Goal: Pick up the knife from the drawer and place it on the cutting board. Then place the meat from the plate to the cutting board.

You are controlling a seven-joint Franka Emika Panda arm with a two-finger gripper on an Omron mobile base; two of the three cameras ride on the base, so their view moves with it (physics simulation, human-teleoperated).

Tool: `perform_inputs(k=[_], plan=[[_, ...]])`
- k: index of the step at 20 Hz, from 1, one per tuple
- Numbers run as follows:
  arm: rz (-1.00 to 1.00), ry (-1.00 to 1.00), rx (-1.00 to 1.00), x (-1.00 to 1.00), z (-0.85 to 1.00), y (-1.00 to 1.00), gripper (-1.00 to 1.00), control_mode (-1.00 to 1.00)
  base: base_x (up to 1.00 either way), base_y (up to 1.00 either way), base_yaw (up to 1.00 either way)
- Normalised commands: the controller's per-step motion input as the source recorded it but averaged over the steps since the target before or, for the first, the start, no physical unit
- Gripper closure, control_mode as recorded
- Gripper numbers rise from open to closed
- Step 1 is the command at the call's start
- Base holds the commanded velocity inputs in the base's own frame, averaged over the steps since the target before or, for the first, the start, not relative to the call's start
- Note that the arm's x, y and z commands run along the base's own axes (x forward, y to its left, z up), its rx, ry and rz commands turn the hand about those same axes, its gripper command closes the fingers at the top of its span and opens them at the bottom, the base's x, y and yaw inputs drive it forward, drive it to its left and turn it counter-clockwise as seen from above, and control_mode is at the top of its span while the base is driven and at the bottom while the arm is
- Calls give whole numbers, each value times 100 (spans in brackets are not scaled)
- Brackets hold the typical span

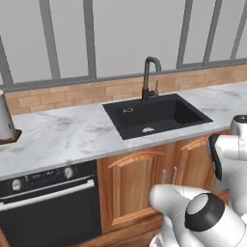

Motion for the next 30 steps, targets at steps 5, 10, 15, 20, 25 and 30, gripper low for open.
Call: perform_inputs(k=[5, 10, 15, 20, 25, 30], plan=[[0, 0, 0, 0, 0, 0, -100, 100, 16, -50, -27], [0, 0, 0, 0, 0, 0, -100, 100, 28, -52, -24], [0, 0, 0, 0, 0, 0, -100, 100, 41, -69, -13], [0, 0, 0, 0, 0, 0, -100, 100, 48, -70, -2], [0, 0, 0, 0, 0, 0, -100, 100, 58, -57, 2], [0, 0, 0, 0, 0, 0, -100, 100, 58, -52, 9]])
